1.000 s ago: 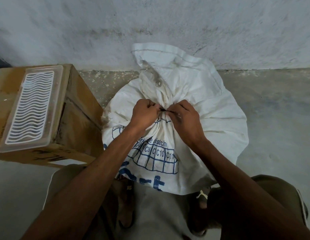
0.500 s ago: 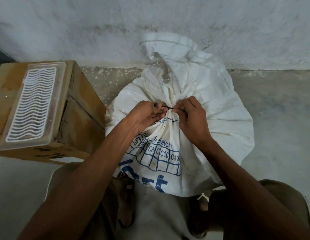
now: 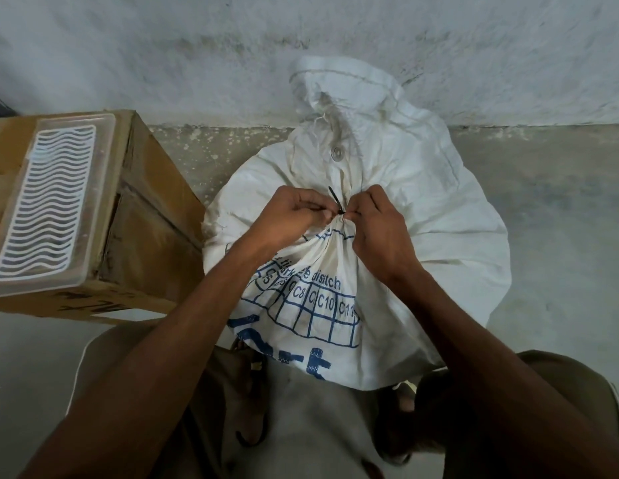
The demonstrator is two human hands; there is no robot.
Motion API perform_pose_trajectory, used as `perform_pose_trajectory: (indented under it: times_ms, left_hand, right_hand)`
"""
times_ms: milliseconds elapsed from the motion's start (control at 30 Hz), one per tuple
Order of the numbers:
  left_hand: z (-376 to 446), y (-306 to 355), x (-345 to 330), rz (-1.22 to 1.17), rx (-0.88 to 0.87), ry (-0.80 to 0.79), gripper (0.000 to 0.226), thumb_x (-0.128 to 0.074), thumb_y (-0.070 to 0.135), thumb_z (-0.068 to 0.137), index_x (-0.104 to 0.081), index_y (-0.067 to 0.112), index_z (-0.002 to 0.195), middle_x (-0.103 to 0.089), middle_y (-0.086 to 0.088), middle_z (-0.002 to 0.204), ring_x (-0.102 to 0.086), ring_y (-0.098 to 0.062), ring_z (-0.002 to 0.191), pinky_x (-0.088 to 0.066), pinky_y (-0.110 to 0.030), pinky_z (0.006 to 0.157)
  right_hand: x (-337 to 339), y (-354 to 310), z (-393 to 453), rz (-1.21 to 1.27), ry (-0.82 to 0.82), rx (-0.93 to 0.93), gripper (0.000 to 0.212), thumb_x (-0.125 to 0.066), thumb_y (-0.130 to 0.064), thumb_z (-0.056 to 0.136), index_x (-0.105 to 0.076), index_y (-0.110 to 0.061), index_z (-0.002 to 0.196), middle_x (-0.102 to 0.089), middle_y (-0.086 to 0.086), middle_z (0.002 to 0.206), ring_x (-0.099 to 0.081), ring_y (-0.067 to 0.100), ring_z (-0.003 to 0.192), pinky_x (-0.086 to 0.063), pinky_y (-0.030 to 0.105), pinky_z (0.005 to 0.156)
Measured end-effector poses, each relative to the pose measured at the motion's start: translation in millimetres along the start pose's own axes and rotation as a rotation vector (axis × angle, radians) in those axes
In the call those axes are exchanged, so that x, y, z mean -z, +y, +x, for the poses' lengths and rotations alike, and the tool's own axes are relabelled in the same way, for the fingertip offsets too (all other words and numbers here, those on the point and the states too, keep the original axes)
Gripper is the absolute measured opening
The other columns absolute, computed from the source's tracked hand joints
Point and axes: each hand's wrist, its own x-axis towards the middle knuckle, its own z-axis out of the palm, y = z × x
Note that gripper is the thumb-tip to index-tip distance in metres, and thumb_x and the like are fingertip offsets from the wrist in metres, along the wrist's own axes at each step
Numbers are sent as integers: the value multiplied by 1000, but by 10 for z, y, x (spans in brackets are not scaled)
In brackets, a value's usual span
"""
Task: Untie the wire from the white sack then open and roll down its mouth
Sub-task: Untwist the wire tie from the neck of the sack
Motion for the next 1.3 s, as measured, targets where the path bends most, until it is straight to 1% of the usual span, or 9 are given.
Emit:
perform_pose_trajectory:
  times_ms: [200,333,400,633,800,967,1033,1167,1300]
  left_hand:
    - [12,-76,-148,307,-257,170,18,-77,-2,80,-79,8,95,-77,0,88,-73,-9,84,-58,-25,90]
    - [-14,-127,-218,405,-358,216,17,-75,4,85,-79,7,101,-78,-2,93,-73,-10,87,-58,-25,89]
    - [-14,-142,-225,417,-382,218,17,-76,6,85,-80,8,102,-78,-2,92,-73,-11,86,-58,-23,87]
    - [41,-173,-314,634,-512,151,8,-72,12,88,-70,6,92,-65,-3,82,-56,-10,73,-45,-17,66]
    - [108,-200,-322,746,-526,179,11,-65,0,86,-64,5,97,-59,-6,89,-53,-17,84,-46,-29,72]
    - [148,-229,-333,896,-483,132,28,-61,-5,86,-60,5,112,-54,-12,105,-53,-24,99,-48,-28,82]
    - [156,-206,-297,860,-484,103,23,-60,-7,87,-61,5,106,-52,-6,100,-50,-14,90,-44,-19,78]
    - [150,-169,-271,802,-484,76,12,-61,-4,89,-64,4,97,-56,-4,92,-53,-16,87,-48,-31,80]
    - [103,-176,-251,737,-478,104,9,-67,-3,87,-67,3,94,-54,8,82,-56,-16,86,-46,-28,81]
  right_hand:
    - [-9,23,18,62,17,-16,24,-58,18,79,-62,2,97,-56,14,100,-60,26,82,-55,43,70]
    - [-23,56,9,129,35,-58,24,-56,18,78,-61,3,96,-57,14,101,-59,24,86,-54,38,74]
    - [-30,83,6,157,41,-77,21,-56,16,80,-61,2,95,-57,12,99,-57,22,86,-50,28,75]
    - [-20,123,-22,202,22,-118,8,-57,7,90,-61,2,94,-58,12,97,-52,14,84,-37,8,75]
    - [119,139,53,128,-41,69,9,-61,-2,97,-67,2,101,-61,14,100,-63,23,86,-53,33,80]
    - [124,125,61,93,-68,29,11,-59,5,93,-67,1,98,-62,14,99,-62,26,88,-53,42,80]
    - [95,120,61,120,-39,-9,19,-56,14,86,-66,3,97,-63,15,98,-62,25,87,-53,41,79]
    - [76,143,53,197,-5,-82,21,-54,17,83,-65,2,94,-65,11,94,-61,21,87,-52,34,80]
    - [98,189,38,267,-14,-76,13,-62,9,86,-68,-1,92,-65,7,92,-57,12,83,-51,25,80]
